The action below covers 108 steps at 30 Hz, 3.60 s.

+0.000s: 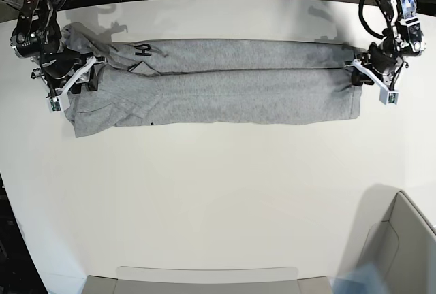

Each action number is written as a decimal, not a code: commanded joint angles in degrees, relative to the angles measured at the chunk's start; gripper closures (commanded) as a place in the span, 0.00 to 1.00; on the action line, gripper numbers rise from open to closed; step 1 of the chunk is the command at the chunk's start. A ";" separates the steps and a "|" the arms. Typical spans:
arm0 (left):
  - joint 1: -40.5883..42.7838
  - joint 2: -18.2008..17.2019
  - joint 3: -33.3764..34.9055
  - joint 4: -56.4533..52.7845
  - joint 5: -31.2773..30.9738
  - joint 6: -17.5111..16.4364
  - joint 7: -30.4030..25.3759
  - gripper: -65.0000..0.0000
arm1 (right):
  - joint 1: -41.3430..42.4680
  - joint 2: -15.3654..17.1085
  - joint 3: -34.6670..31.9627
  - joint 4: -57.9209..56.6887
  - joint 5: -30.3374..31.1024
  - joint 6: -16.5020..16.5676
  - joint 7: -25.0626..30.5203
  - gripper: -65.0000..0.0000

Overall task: Fold the T-shirt properly
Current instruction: 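Hold the folded strip ends with both grippers, pressing it flat, then drag the strip end with the left gripper toward the right gripper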

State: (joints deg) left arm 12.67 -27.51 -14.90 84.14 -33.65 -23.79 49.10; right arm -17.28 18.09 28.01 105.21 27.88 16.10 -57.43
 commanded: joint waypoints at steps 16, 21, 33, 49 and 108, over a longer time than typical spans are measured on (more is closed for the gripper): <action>-0.14 -4.62 8.08 -8.40 -10.44 -6.76 1.40 0.68 | 0.35 0.95 0.25 0.77 0.12 0.30 0.86 0.63; -0.40 -4.54 8.17 -9.46 -10.18 -7.20 1.40 0.95 | 0.35 0.95 0.25 0.77 0.12 0.30 0.86 0.63; -5.24 -4.89 -6.69 -19.48 -10.09 -7.37 0.79 1.00 | 0.44 0.95 0.34 1.03 0.12 0.30 0.86 0.63; -4.89 -4.45 -10.20 2.41 -10.09 -7.11 8.09 1.00 | 0.44 0.68 0.43 1.12 0.39 0.30 0.86 0.63; -6.12 25.70 27.42 20.61 10.13 8.19 8.61 1.00 | 0.09 0.59 0.25 1.12 0.39 0.30 0.95 0.63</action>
State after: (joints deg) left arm 7.31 -2.07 12.32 103.74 -22.52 -15.40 58.92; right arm -17.47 17.76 27.94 105.27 27.66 16.10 -57.45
